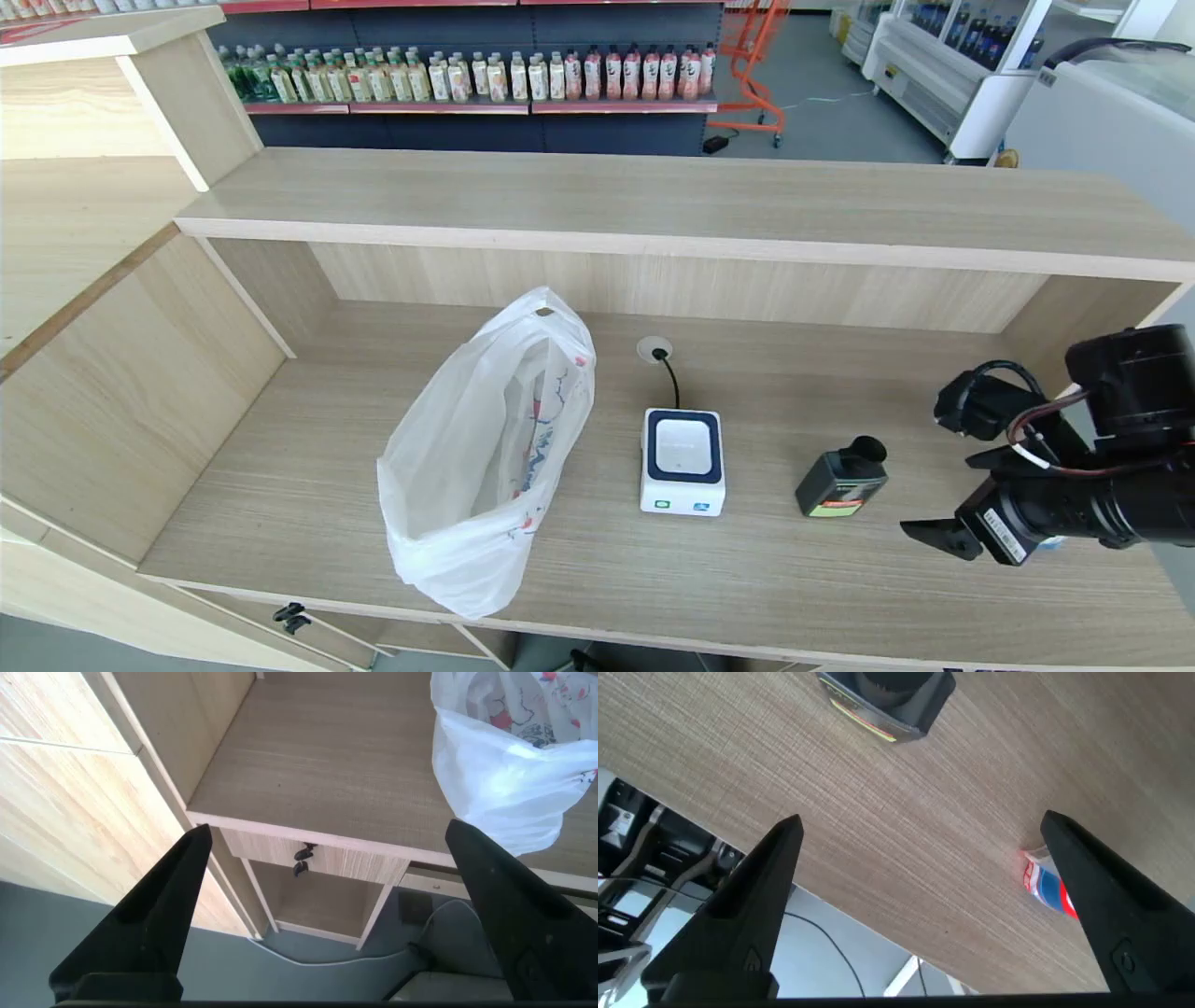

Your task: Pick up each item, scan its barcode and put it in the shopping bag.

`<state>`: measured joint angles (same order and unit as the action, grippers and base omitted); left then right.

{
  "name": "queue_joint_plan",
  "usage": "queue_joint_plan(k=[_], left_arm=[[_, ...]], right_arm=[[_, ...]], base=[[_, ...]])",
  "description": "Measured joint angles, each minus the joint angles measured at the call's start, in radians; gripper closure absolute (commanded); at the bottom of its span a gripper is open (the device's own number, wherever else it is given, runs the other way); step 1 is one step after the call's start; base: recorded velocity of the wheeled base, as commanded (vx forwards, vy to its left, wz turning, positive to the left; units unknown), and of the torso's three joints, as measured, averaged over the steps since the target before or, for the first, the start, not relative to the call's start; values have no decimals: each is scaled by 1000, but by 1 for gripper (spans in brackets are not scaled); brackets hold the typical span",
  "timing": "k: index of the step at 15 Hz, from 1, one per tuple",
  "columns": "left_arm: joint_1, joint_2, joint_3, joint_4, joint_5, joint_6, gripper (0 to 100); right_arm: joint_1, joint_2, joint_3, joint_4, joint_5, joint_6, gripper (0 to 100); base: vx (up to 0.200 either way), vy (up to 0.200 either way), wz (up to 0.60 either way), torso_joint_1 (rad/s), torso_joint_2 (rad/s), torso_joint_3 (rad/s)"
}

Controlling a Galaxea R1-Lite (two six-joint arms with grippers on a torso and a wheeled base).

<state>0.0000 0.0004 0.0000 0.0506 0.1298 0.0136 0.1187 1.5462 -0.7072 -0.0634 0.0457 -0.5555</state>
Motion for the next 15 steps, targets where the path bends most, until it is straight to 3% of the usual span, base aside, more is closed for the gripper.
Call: queue_joint_plan(k=[4, 9, 14, 15], left_arm=[[0, 0, 0, 0, 0, 0, 0], [0, 0, 0, 0, 0, 0, 0], [0, 0, 0, 0, 0, 0, 0], [0, 0, 0, 0, 0, 0, 0]], right_arm=[[1, 135, -26, -93, 24, -132, 0], [8, 276, -66, -205, 36, -163, 0], [63, 397, -123, -304, 125, -160, 0], [75, 411, -130, -307, 131, -159, 100]], base=[[0, 0, 0, 0, 0, 0], [0, 0, 0, 0, 0, 0], [0, 0, 0, 0, 0, 0], [0, 0, 0, 0, 0, 0]])
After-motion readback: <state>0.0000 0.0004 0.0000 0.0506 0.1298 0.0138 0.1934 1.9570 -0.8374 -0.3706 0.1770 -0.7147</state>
